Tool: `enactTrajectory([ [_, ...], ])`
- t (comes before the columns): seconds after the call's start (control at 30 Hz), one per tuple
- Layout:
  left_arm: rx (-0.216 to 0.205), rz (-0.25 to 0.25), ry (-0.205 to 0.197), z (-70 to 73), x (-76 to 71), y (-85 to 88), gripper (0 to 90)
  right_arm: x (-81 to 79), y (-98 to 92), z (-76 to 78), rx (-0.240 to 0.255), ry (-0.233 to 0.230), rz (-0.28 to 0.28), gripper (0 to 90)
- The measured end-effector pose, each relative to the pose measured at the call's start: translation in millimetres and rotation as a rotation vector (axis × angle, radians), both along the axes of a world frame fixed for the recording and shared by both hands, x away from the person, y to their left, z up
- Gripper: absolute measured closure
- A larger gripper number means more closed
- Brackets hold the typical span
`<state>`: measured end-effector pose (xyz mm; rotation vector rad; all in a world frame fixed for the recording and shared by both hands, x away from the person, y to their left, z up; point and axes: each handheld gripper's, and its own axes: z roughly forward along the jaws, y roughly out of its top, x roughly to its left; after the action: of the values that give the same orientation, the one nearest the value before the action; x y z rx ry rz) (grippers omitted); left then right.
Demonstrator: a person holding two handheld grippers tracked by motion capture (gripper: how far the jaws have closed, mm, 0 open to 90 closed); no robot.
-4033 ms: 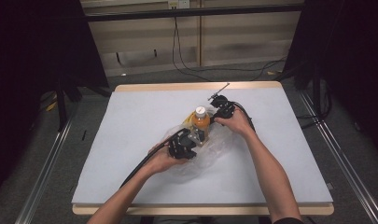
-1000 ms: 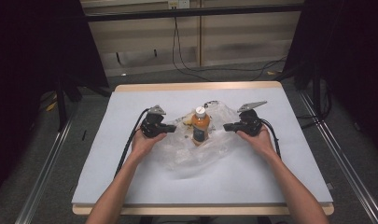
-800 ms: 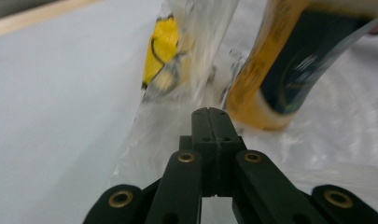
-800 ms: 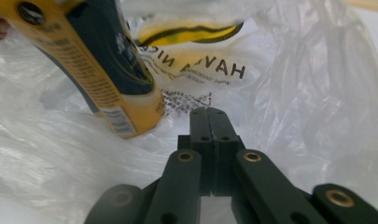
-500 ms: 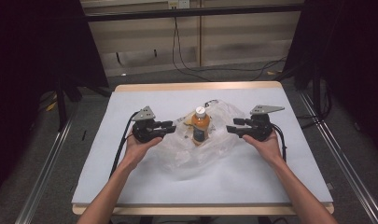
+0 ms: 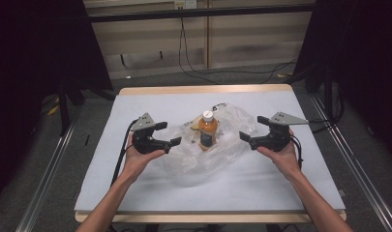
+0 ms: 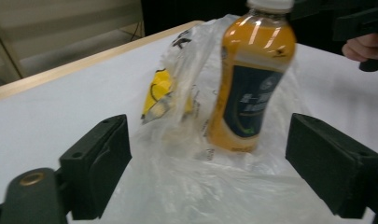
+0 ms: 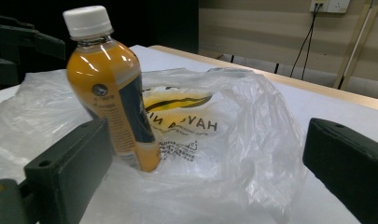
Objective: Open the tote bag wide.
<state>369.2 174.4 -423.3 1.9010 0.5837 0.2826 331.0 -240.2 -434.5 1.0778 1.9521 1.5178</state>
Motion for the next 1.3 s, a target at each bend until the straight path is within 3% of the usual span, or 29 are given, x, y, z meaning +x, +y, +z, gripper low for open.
enactTrajectory([
  [0.27,-0.011,0.001,-0.031,-0.6,-21.9,11.2,3.5,-26.5,-16.0,5.7,0.022,-0.016,-0.041,0.1],
  [0.33,-0.018,-0.005,-0.018,-1.3,-26.7,15.0,3.7,-34.6,-19.3,6.3,0.02,-0.021,-0.041,1.0],
  [0.4,-0.021,-0.017,-0.047,-0.5,-31.6,19.9,2.7,-41.2,-21.5,5.4,0.01,-0.032,-0.042,1.1],
  [0.43,-0.023,0.009,-0.06,-0.2,-34.7,22.2,2.2,-44.6,-22.7,4.3,0.014,-0.033,-0.043,1.2],
  [0.5,-0.056,0.033,-0.039,-2.4,-43.6,29.1,2.3,-54.8,-26.2,2.3,0.02,-0.041,-0.066,1.0],
  [0.6,-0.029,0.066,-0.067,-5.1,-50.8,34.1,2.3,-61.7,-28.4,1.7,0.022,-0.046,-0.082,0.7],
  [0.7,-0.067,0.11,-0.055,-8.9,-57.1,42.5,2.5,-68.3,-30.6,-0.8,-0.017,-0.046,-0.09,1.1],
  [0.77,-0.054,0.131,-0.078,-9.2,-61.7,48.1,2.5,-72.8,-32.5,-2.1,0.004,-0.032,-0.09,1.2],
  [0.93,-0.028,0.125,-0.078,-11.9,-73.5,56.8,2.7,-90.1,-38.0,-5.9,0.005,-0.032,-0.09,1.2],
  [1.03,-0.043,0.107,-0.066,-14.3,-80.3,63.3,2.7,-96.7,-40.3,-8.5,0.007,-0.028,-0.091,1.3],
  [1.1,-0.056,0.111,-0.036,-16.6,-84.4,65.0,2.5,-102.4,-41.4,-10.8,0.021,-0.019,-0.098,1.2],
  [1.2,-0.035,0.134,-0.043,-22.0,-92.2,66.7,2.3,-110.6,-45.0,-12.8,0.02,-0.011,-0.1,1.2],
  [1.3,-0.045,0.13,-0.038,-29.5,-98.5,70.1,2.2,-120.4,-50.0,-12.5,0.032,-0.01,-0.114,1.3],
])
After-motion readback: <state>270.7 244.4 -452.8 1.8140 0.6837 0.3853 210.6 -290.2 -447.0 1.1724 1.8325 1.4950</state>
